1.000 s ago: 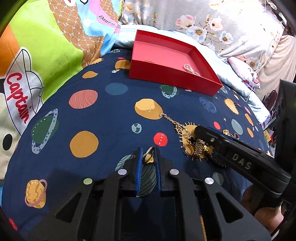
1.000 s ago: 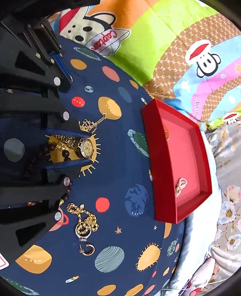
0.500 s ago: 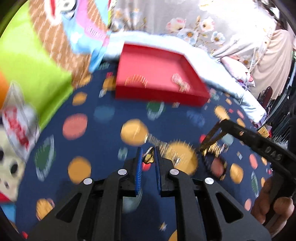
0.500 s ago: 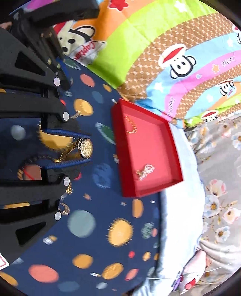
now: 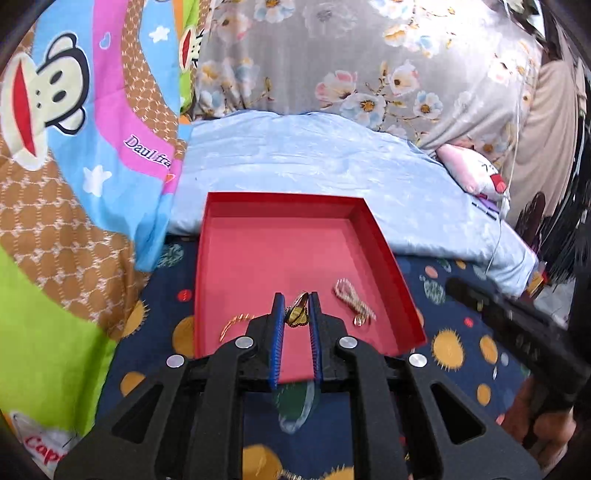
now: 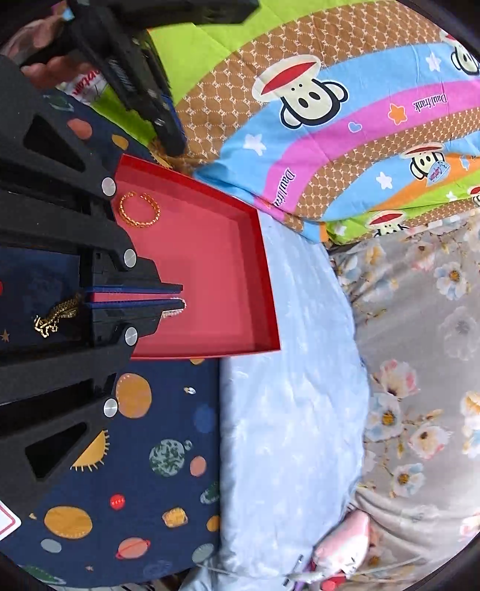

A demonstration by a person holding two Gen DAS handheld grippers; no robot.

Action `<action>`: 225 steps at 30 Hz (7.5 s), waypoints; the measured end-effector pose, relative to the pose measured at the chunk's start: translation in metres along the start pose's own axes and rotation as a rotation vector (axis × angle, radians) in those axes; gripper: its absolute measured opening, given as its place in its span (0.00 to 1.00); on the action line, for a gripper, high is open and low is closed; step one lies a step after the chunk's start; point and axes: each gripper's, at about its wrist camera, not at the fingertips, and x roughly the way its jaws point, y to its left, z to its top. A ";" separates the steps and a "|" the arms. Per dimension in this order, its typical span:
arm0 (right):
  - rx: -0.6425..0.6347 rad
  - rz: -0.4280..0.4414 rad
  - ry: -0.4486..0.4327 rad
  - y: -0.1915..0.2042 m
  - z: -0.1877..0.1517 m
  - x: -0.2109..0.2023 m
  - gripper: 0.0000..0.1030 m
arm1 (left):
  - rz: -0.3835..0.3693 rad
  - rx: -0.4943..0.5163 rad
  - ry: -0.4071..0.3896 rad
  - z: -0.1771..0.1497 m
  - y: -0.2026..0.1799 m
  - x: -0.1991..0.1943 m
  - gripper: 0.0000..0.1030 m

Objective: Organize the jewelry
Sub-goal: 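Carry the ring into the red tray and release it while the right lifts the watch, then lower the gold watch into the red tray and open the right gripper, then move the right gripper to the dark beaded bracelet and grasp it, then hold the beaded bracelet in the right gripper while the left reaches the gold clover-pendant necklace, then grasp and lift the gold chain necklace with the left gripper while the right holds the bracelet, then carry the bracelet and necklace over the red tray and open both grippers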

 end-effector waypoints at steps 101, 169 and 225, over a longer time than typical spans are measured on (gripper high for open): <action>0.014 -0.154 0.210 0.008 -0.184 -0.048 0.10 | 0.019 -0.081 0.145 -0.201 0.001 -0.059 0.56; 0.115 -0.014 0.184 -0.002 -0.200 -0.072 0.08 | -0.004 -0.035 0.176 -0.171 -0.020 -0.028 0.00; -0.027 0.072 -0.037 0.012 -0.027 -0.073 0.08 | 0.018 0.120 -0.123 0.001 -0.018 -0.087 0.03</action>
